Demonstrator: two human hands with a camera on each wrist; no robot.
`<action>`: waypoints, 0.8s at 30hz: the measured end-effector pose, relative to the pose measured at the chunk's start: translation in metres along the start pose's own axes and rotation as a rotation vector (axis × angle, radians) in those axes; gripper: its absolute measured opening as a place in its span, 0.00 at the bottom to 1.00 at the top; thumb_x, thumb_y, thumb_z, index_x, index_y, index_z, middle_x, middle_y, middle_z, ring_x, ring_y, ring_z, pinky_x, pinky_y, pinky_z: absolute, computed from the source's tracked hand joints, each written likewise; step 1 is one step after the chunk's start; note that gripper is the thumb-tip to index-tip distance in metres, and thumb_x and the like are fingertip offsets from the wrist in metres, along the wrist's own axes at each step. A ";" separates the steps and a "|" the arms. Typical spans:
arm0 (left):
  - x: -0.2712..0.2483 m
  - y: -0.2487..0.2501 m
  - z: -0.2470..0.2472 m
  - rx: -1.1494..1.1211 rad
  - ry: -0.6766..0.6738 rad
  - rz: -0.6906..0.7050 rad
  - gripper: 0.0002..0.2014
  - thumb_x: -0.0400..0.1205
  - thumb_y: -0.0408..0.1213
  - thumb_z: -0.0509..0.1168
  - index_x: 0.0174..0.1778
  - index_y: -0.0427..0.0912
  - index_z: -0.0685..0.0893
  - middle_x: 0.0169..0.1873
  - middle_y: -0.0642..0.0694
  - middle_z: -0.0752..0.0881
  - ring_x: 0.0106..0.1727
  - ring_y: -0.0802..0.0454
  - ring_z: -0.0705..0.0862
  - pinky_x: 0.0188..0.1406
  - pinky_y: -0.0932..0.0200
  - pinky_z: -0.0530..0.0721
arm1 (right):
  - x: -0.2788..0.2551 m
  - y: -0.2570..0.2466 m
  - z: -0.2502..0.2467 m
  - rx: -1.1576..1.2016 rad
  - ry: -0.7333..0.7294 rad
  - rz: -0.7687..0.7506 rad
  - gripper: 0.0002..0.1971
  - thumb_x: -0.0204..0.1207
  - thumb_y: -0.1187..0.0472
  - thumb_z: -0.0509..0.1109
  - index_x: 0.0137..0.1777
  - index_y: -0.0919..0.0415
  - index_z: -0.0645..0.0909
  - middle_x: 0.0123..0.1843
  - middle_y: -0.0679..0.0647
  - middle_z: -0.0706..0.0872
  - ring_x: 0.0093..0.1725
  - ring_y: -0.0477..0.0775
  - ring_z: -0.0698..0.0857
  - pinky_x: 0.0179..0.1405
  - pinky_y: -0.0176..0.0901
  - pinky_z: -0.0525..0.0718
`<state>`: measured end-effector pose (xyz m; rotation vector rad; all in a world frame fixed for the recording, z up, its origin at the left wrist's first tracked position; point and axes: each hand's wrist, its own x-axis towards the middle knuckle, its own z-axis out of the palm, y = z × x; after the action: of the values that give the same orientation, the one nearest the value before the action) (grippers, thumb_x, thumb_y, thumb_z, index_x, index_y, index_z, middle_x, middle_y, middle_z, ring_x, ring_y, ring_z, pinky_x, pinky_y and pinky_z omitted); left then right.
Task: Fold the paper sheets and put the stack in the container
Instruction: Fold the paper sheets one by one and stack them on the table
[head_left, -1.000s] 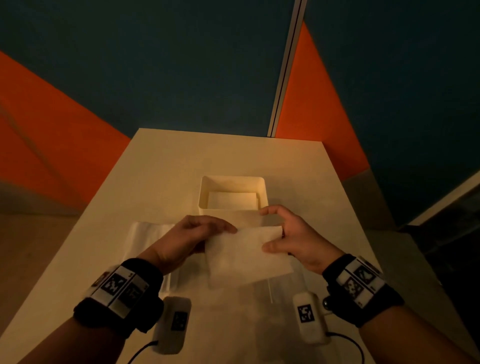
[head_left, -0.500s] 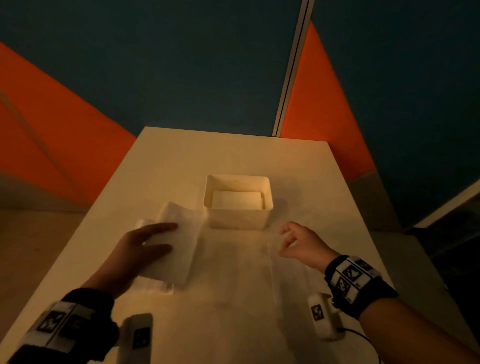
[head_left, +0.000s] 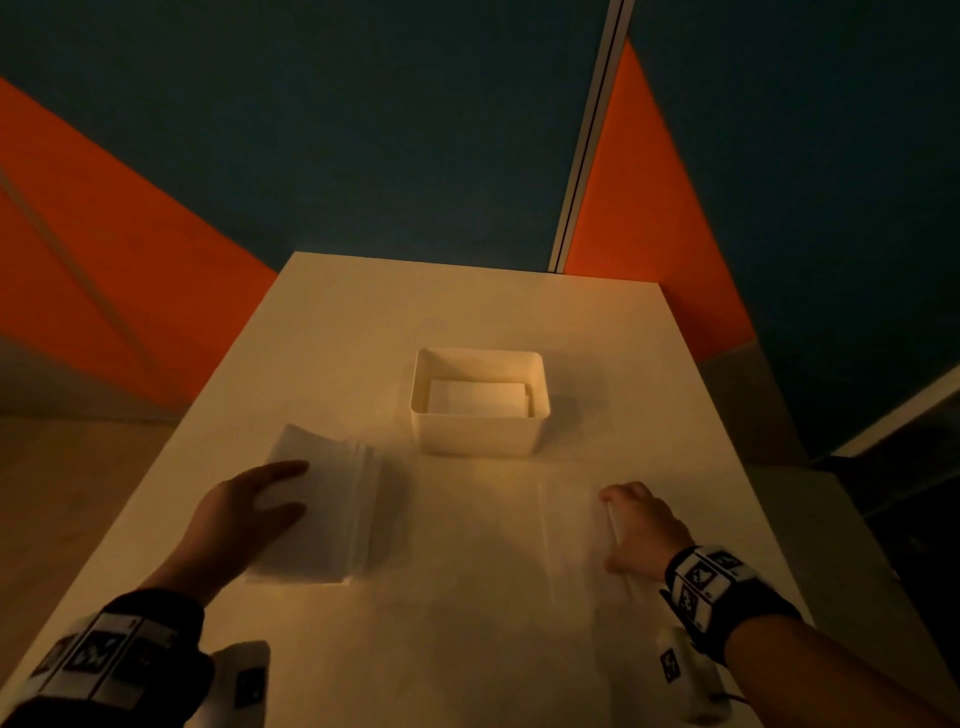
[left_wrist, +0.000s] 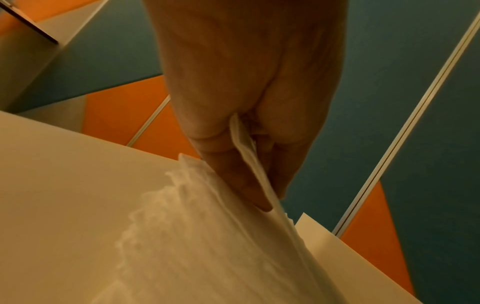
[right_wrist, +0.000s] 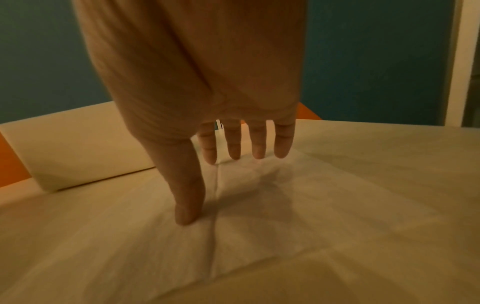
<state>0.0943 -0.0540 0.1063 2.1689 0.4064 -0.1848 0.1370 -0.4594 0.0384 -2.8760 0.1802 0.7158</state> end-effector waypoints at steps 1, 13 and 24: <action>0.001 -0.001 0.001 0.024 0.004 0.001 0.19 0.78 0.32 0.69 0.65 0.49 0.82 0.62 0.38 0.79 0.55 0.39 0.79 0.60 0.45 0.78 | 0.000 0.000 0.000 -0.001 -0.002 0.002 0.43 0.61 0.54 0.82 0.74 0.45 0.65 0.74 0.49 0.65 0.71 0.58 0.72 0.67 0.55 0.76; 0.002 -0.009 0.018 0.589 0.127 0.070 0.24 0.73 0.53 0.72 0.66 0.61 0.78 0.80 0.42 0.54 0.76 0.32 0.54 0.70 0.30 0.63 | 0.005 -0.008 -0.016 -0.157 -0.047 0.048 0.39 0.63 0.50 0.77 0.74 0.40 0.62 0.72 0.52 0.64 0.71 0.62 0.68 0.70 0.59 0.71; -0.005 0.025 0.046 0.579 0.138 0.276 0.25 0.73 0.52 0.72 0.67 0.58 0.78 0.79 0.44 0.56 0.77 0.34 0.56 0.67 0.27 0.66 | -0.001 -0.010 -0.026 -0.105 -0.147 0.029 0.32 0.62 0.51 0.79 0.63 0.50 0.68 0.63 0.51 0.81 0.66 0.58 0.79 0.69 0.56 0.68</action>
<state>0.0988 -0.1065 0.0996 2.7899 0.1302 0.0073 0.1490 -0.4549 0.0631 -2.9081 0.1692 0.9655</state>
